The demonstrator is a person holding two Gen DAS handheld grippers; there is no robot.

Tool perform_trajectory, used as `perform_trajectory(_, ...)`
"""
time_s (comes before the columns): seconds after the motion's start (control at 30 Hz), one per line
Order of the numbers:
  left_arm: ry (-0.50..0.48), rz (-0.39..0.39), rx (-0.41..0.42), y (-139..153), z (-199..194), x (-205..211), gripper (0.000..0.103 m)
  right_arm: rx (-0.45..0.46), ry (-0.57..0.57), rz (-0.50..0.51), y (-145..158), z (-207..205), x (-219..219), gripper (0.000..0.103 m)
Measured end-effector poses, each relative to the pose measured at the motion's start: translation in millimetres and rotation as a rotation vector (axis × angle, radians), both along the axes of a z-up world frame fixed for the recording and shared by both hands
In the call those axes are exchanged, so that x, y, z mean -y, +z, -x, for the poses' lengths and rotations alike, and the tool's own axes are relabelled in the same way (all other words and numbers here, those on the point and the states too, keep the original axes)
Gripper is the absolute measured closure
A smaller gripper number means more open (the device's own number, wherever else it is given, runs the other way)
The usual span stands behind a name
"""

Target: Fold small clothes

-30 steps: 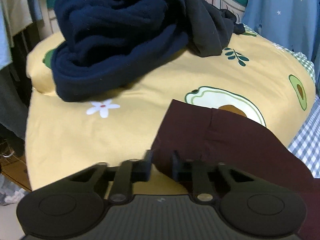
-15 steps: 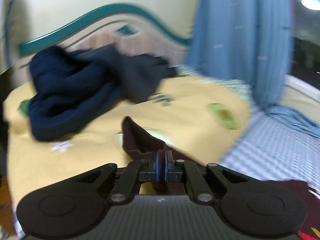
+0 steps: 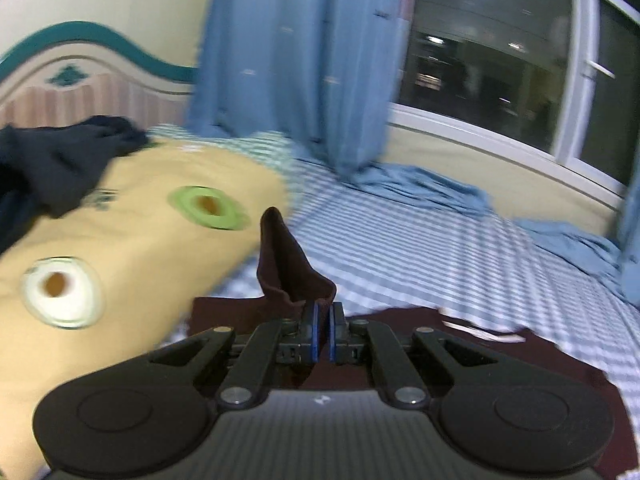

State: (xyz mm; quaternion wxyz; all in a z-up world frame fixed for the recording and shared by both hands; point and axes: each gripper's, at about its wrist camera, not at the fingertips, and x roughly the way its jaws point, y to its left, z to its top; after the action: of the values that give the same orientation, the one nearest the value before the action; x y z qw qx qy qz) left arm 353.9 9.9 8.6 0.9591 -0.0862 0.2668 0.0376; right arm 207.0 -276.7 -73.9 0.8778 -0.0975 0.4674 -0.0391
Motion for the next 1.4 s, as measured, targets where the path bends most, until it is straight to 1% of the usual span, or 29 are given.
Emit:
perform_trajectory(0.17, -0.169, 0.006, -0.014, -5.8, -6.0, 74.8, 0.099, -0.006, -0.077, -0.002, -2.8, 15.7, 25.5, 0.001)
perform_trajectory(0.3, -0.296, -0.011, -0.043, -20.9, -4.3, 127.9, 0.099, -0.024, -0.126, 0.017, -7.4, 27.3, 46.9, 0.000)
perform_trajectory(0.5, -0.449, -0.033, -0.137, -53.3, 5.1, 189.1, 0.099, -0.049, -0.207, 0.044, -15.4, 41.1, 76.1, 0.000)
perform_trajectory(0.63, -0.503, -0.044, -0.195, -75.3, 16.4, 212.5, 0.099, -0.060, -0.247, 0.043, -17.7, 46.3, 89.2, 0.000)
perform_trajectory(0.77, -0.552, -0.076, -0.252, -94.8, 22.6, 225.6, 0.099, -0.070, -0.246, 0.047, -20.1, 47.5, 93.0, 0.001)
perform_trajectory(0.9, -0.582, -0.113, -0.356, -115.8, 19.2, 227.4, 0.097, -0.077, -0.230, 0.071, -20.7, 45.7, 90.3, 0.001)
perform_trajectory(0.93, -0.588, -0.103, -0.376, -118.7, 18.0, 225.6, 0.097, -0.077, -0.226, 0.075, -20.6, 45.6, 89.1, 0.001)
perform_trajectory(1.0, -0.590, -0.057, -0.398, -119.6, 16.2, 215.4, 0.090, -0.078, -0.219, 0.067, -20.7, 45.3, 87.0, 0.001)
perform_trajectory(1.03, -0.593, -0.041, -0.403, -119.9, 14.9, 211.9, 0.079, -0.079, -0.215, 0.066, -21.0, 45.0, 86.5, 0.001)
perform_trajectory(1.07, -0.591, -0.031, -0.403, -119.1, 14.1, 207.1, 0.064, -0.082, -0.211, 0.066, -21.9, 44.4, 85.7, 0.001)
perform_trajectory(1.1, -0.580, -0.029, -0.401, -118.2, 13.2, 202.6, 0.054, -0.086, -0.207, 0.067, -23.0, 43.6, 84.6, 0.001)
perform_trajectory(1.13, -0.562, -0.032, -0.393, -116.8, 13.6, 196.6, 0.039, -0.089, -0.205, 0.066, -24.0, 43.3, 83.6, 0.001)
perform_trajectory(1.17, -0.548, -0.031, -0.383, -114.8, 13.8, 189.6, 0.034, -0.091, -0.202, 0.065, -24.8, 42.2, 82.7, 0.001)
perform_trajectory(1.2, -0.542, -0.026, -0.377, -114.4, 13.3, 182.7, 0.033, -0.093, -0.200, 0.063, -25.3, 41.3, 81.4, 0.001)
perform_trajectory(1.27, -0.513, -0.020, -0.383, -114.3, 9.1, 165.1, 0.027, -0.092, -0.194, 0.060, -25.2, 39.6, 78.2, 0.001)
perform_trajectory(1.4, -0.373, -0.032, -0.391, -120.2, -7.5, 116.1, 0.025, -0.092, -0.171, 0.057, -24.7, 36.0, 69.8, 0.001)
